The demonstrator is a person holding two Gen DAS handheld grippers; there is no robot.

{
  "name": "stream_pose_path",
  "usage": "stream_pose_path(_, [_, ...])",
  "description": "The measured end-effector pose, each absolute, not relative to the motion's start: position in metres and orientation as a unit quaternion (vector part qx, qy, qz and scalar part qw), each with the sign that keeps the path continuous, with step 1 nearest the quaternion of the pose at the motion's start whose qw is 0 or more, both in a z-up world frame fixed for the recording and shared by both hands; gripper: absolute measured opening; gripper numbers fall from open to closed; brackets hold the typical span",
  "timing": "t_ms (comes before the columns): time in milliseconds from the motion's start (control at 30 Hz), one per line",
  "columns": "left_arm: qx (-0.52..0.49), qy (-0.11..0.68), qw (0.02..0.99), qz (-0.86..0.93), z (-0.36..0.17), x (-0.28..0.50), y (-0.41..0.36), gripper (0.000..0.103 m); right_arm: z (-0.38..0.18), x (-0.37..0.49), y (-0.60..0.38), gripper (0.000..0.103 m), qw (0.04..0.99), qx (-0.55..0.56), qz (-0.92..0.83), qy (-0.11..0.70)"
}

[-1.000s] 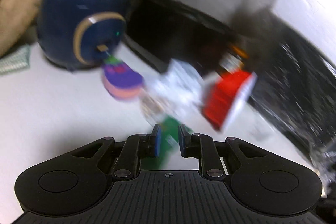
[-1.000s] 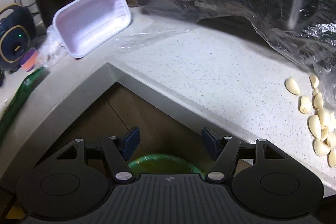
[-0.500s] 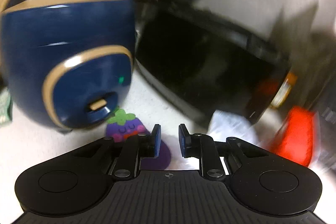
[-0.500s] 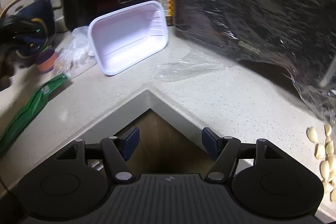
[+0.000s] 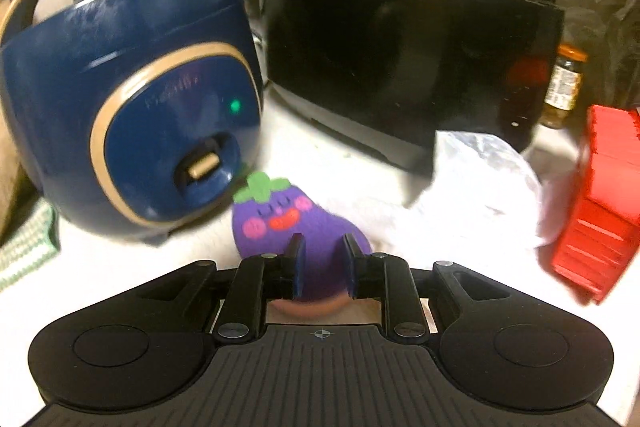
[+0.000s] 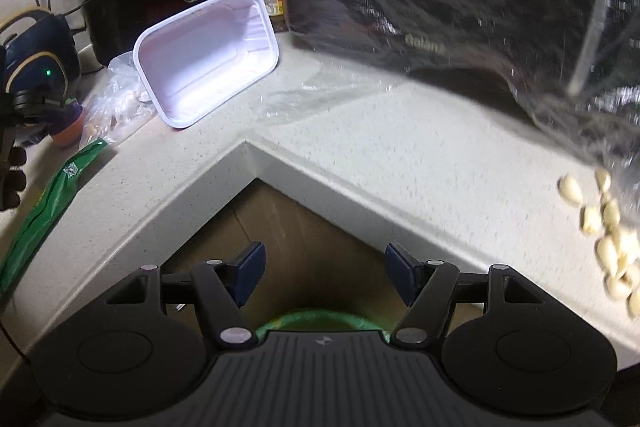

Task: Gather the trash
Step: 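Raise both grippers from the bin back up to the counter, then grasp the purple eggplant sponge with the right gripper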

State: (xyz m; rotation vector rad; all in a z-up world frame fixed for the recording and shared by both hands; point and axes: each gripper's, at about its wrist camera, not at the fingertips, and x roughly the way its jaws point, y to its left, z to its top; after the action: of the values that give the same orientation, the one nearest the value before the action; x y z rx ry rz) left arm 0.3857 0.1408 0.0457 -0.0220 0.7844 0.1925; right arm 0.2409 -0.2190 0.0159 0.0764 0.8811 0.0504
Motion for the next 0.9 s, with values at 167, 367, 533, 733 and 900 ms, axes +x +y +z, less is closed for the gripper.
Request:
stream_pose_path(167, [-0.044, 0.413, 0.909, 0.028, 0.048, 0.36, 0.136, 0.024, 0.013, 0.238, -0.207, 0.067, 0.9, 0.03, 0.058, 0.431])
stream_pose_path(367, [-0.094, 0.411, 0.907, -0.009, 0.054, 0.305, 0.135, 0.024, 0.008, 0.24, -0.187, 0.067, 0.894, 0.015, 0.105, 0.435])
stream_pose_path(533, [-0.094, 0.425, 0.9, -0.034, 0.058, 0.26, 0.13, 0.024, 0.008, 0.251, -0.17, 0.067, 0.892, 0.004, 0.137, 0.43])
stream_pose_path(733, [-0.049, 0.451, 0.889, -0.062, 0.048, 0.227, 0.11, 0.024, 0.019, 0.251, -0.15, 0.067, 0.894, -0.007, 0.17, 0.414])
stream_pose_path(900, [-0.013, 0.455, 0.889, -0.057, 0.045, 0.221, 0.094, 0.024, 0.027, 0.249, -0.144, 0.068, 0.897, -0.023, 0.179, 0.403])
